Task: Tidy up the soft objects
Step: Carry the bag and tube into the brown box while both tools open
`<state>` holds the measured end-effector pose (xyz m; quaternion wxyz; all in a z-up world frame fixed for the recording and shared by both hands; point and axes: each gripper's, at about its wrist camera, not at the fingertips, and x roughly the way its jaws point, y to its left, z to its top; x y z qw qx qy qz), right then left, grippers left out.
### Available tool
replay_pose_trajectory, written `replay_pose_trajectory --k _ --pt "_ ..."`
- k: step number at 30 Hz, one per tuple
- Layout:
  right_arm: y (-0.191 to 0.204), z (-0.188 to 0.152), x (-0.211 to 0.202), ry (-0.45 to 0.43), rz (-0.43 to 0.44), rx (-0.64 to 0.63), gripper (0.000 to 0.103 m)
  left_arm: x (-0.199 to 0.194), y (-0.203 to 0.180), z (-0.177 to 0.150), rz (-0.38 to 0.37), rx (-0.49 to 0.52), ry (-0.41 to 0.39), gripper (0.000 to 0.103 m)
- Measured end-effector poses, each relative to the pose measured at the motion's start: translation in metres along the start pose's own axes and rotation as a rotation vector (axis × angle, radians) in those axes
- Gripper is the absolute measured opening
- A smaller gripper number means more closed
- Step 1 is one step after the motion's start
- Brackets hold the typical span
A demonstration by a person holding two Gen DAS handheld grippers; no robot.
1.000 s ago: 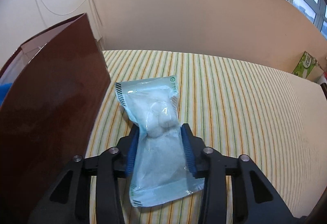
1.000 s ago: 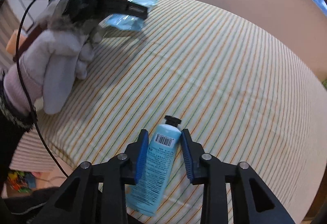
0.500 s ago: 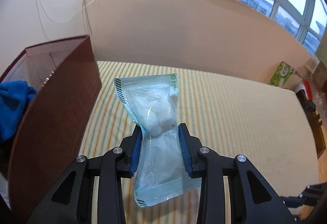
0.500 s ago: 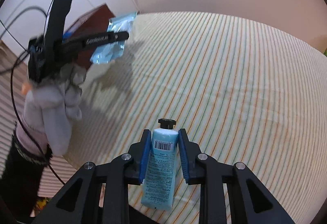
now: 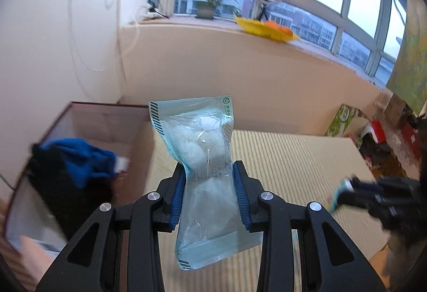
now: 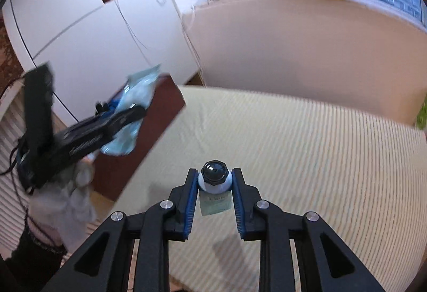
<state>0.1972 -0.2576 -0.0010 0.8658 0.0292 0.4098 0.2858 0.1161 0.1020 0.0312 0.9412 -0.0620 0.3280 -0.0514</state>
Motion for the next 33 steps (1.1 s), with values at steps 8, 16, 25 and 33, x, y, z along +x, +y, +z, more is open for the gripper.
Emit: replay_pose_trajectory --k 8,16,25,33 --pt "0.057 0.066 0.032 -0.064 0.046 -0.079 0.022 -0.050 0.069 0.011 0.154 -0.036 -0.074 0.033" --pt "0.132 0.121 0.083 -0.067 0.111 -0.146 0.022 -0.042 0.129 0.004 0.249 -0.104 -0.037 0.033" --pt "0.176 0.151 0.149 -0.008 0.135 -0.188 0.022 -0.029 0.155 -0.005 0.274 -0.129 -0.022 0.033" --pt "0.176 0.146 0.199 0.096 0.154 -0.159 0.023 -0.019 0.158 -0.005 0.242 -0.107 0.009 0.039"
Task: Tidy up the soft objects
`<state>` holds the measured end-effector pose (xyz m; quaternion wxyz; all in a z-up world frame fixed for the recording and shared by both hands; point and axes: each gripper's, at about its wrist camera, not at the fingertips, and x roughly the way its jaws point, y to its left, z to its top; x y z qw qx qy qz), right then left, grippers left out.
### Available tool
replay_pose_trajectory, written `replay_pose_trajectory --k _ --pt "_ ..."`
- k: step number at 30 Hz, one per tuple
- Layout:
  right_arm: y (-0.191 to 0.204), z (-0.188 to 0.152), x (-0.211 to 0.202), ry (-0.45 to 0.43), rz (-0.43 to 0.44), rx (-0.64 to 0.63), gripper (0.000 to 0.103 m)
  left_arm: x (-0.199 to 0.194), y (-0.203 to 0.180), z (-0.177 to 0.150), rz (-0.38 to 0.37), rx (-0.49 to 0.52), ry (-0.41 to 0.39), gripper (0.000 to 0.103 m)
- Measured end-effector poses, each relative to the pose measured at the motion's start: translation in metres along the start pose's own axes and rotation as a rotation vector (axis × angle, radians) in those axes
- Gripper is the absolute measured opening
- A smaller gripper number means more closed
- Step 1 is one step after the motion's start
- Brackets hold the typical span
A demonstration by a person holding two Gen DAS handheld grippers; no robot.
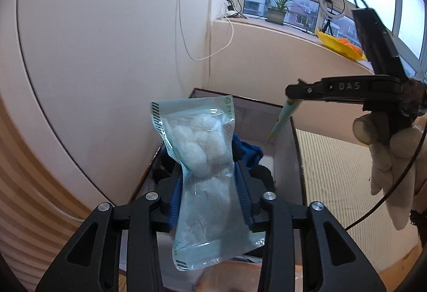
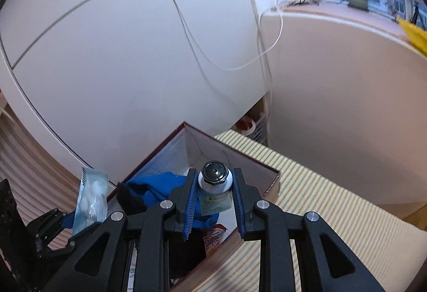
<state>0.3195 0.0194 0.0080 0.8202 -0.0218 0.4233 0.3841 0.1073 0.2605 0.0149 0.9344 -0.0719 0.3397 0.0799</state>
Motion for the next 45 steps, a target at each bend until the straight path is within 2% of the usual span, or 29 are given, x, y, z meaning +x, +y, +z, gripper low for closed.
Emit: replay_pose_trajectory --k 1,2,4,5,6,15,23,31,35,44,45 --pt "-0.001 -0.001 0.004 0.008 0.001 0.006 0.023 0.001 -0.001 0.000 0.008 0.006 0.003 0.048" --pt "-0.002 -0.001 0.006 0.011 0.002 0.010 0.027 0.001 -0.001 0.000 0.010 0.008 0.004 0.052" --pt "-0.003 -0.002 0.007 0.014 0.008 0.023 0.046 -0.001 -0.001 -0.001 0.015 0.007 -0.002 0.067" --pt "-0.004 -0.001 0.007 0.008 0.012 0.029 0.059 -0.001 -0.002 -0.001 0.018 0.010 -0.004 0.070" --pt "-0.005 -0.001 0.005 0.000 0.014 0.032 0.062 -0.001 -0.002 -0.001 0.023 0.011 -0.005 0.071" --pt "-0.007 -0.006 -0.008 -0.009 0.015 0.034 0.064 -0.009 0.005 -0.008 0.016 -0.032 -0.002 0.071" --pt "-0.014 -0.022 -0.025 -0.015 0.009 0.045 0.064 -0.024 -0.003 -0.012 0.017 -0.031 -0.022 0.071" --pt "-0.010 -0.043 -0.057 -0.048 -0.016 0.002 0.065 -0.039 -0.017 -0.015 0.016 -0.013 -0.046 0.071" --pt "-0.008 -0.055 -0.075 -0.070 -0.018 -0.011 0.070 -0.050 -0.026 -0.019 0.005 -0.008 -0.063 0.071" --pt "0.003 -0.096 -0.107 -0.093 -0.022 -0.038 0.072 -0.074 -0.044 -0.036 0.005 -0.004 -0.094 0.072" --pt "0.005 -0.102 -0.111 -0.098 -0.019 -0.041 0.074 -0.078 -0.045 -0.039 0.012 -0.009 -0.103 0.075"
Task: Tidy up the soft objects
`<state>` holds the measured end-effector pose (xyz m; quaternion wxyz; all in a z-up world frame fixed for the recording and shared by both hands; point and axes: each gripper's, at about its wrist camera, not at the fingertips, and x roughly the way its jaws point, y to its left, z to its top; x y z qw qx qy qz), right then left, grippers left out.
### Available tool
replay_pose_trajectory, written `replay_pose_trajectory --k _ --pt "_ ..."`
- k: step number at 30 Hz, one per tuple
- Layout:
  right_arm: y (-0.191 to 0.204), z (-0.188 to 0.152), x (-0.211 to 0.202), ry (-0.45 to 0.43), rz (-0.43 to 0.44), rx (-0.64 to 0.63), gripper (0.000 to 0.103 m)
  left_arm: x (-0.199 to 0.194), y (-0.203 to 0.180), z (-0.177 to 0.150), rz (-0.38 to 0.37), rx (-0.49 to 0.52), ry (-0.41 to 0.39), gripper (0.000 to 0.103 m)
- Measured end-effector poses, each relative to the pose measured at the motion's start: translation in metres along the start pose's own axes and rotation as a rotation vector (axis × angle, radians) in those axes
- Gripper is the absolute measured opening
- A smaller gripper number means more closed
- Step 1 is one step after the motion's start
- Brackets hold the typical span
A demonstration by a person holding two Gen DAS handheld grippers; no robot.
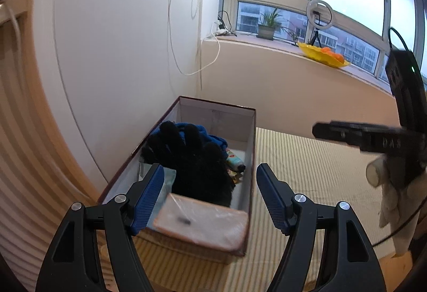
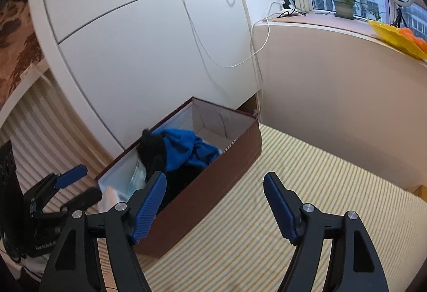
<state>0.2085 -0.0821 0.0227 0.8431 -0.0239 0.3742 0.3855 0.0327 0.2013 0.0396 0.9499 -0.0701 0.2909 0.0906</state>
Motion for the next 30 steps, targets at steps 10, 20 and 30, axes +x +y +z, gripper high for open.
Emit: replay_pose_trajectory --k 10,20,30 --pt "0.025 -0.045 -0.039 -0.062 -0.064 -0.024 0.079 -0.035 -0.007 -0.018 0.042 -0.088 -0.078 0.080" --pt "0.035 -0.062 -0.056 -0.097 -0.111 -0.045 0.085 -0.048 -0.015 -0.027 0.060 -0.092 -0.086 0.081" --pt "0.037 -0.068 -0.055 -0.089 -0.110 -0.042 0.085 -0.050 -0.023 -0.029 0.058 -0.084 -0.084 0.081"
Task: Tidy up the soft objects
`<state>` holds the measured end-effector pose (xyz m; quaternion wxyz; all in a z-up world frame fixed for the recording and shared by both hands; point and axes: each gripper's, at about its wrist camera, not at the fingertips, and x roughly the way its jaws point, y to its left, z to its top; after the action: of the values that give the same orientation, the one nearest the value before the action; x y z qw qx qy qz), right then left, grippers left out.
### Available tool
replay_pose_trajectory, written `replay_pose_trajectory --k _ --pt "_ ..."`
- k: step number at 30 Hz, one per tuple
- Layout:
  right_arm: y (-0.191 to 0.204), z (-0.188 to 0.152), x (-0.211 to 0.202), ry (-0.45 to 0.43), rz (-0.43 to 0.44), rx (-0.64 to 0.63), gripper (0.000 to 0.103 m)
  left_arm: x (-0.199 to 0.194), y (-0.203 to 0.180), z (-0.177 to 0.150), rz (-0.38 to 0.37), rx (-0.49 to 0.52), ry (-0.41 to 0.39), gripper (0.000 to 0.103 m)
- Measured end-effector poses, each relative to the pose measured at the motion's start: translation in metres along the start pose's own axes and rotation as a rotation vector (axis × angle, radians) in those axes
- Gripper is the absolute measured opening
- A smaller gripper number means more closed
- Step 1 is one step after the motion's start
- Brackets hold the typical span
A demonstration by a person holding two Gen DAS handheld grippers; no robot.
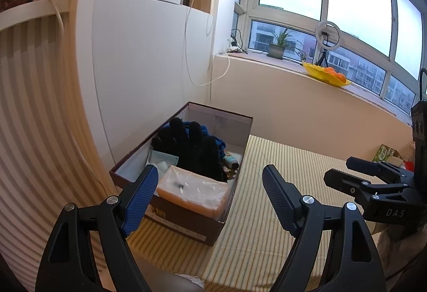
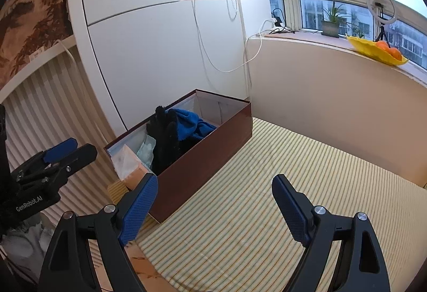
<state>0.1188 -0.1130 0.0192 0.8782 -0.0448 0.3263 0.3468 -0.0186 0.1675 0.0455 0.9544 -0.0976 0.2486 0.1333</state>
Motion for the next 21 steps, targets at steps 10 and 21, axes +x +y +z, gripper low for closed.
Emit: replay_pose_trajectory --k 10,21 --pt "0.0011 -0.0045 0.0010 0.008 -0.008 0.004 0.085 -0.0010 -0.0033 -0.0021 -0.002 0.003 0.004 0.081" --pt "0.0058 -0.0068 -0.0006 0.007 -0.005 -0.001 0.085 -0.0037 -0.0071 -0.0034 -0.004 0.005 0.002 0.081"
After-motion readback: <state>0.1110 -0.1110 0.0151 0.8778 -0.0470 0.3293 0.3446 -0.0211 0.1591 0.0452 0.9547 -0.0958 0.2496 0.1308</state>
